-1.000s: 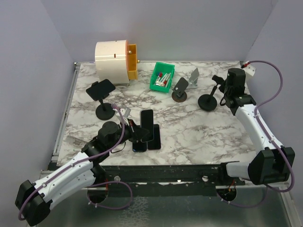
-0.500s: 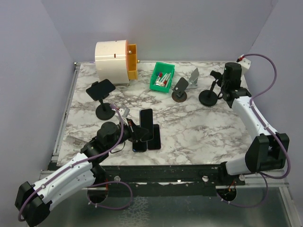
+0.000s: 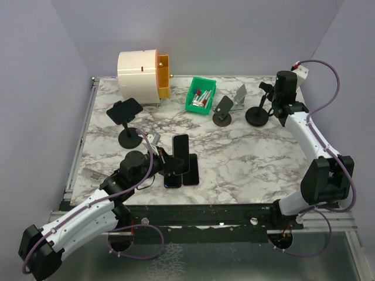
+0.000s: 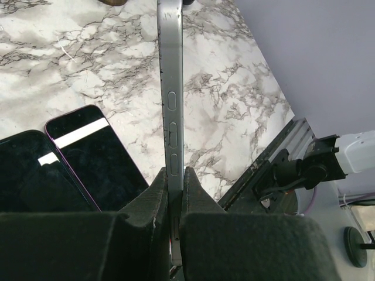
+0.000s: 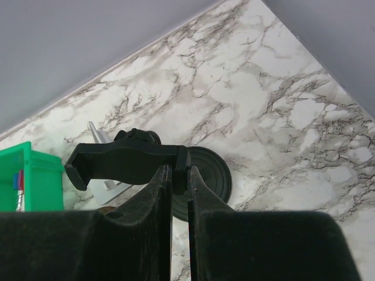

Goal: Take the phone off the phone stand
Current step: Place the phone stand at the center of the board.

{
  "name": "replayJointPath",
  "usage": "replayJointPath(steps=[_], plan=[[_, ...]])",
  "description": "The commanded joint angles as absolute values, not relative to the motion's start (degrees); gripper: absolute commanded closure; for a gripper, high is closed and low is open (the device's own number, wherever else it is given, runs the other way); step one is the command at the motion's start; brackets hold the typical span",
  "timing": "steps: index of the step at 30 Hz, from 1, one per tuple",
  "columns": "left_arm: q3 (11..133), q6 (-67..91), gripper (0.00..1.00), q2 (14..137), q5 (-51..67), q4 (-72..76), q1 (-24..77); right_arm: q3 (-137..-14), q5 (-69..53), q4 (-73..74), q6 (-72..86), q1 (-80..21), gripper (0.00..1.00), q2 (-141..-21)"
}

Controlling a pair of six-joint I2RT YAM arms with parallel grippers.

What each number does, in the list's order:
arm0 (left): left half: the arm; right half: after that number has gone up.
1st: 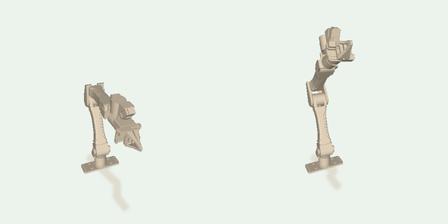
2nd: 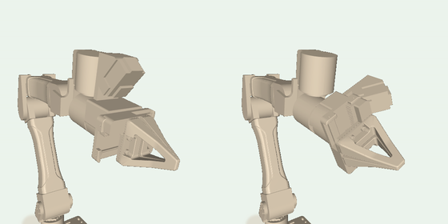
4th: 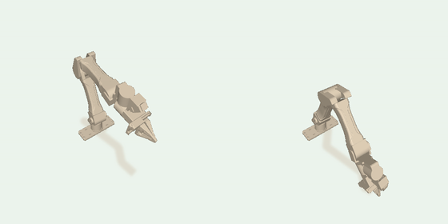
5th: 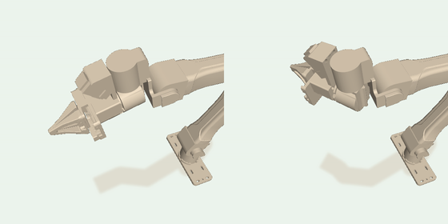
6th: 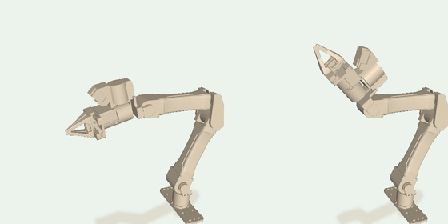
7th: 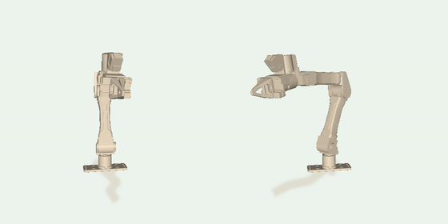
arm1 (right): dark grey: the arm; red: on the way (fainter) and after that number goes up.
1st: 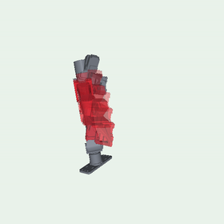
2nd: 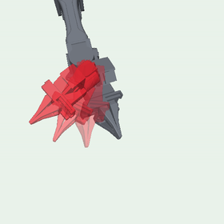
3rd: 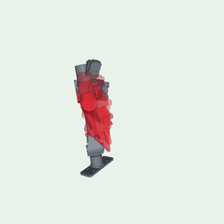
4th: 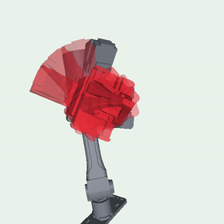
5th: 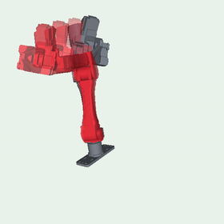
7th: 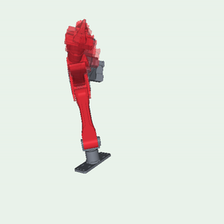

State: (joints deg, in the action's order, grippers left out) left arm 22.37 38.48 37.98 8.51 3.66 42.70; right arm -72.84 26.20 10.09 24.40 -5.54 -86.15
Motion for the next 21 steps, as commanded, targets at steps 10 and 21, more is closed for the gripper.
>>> replayJointPath(steps=[10,21], plan=[[22.8,37.8,1.0,37.4,7.5,6.5,42.5,-74.4,25.7,6.7,25.1,-5.4,1.0,-88.6],[22.4,37.7,1.0,36.7,7.5,7.0,42.5,-75.0,24.4,9.2,23.6,-5.5,0.38,-88.0]])
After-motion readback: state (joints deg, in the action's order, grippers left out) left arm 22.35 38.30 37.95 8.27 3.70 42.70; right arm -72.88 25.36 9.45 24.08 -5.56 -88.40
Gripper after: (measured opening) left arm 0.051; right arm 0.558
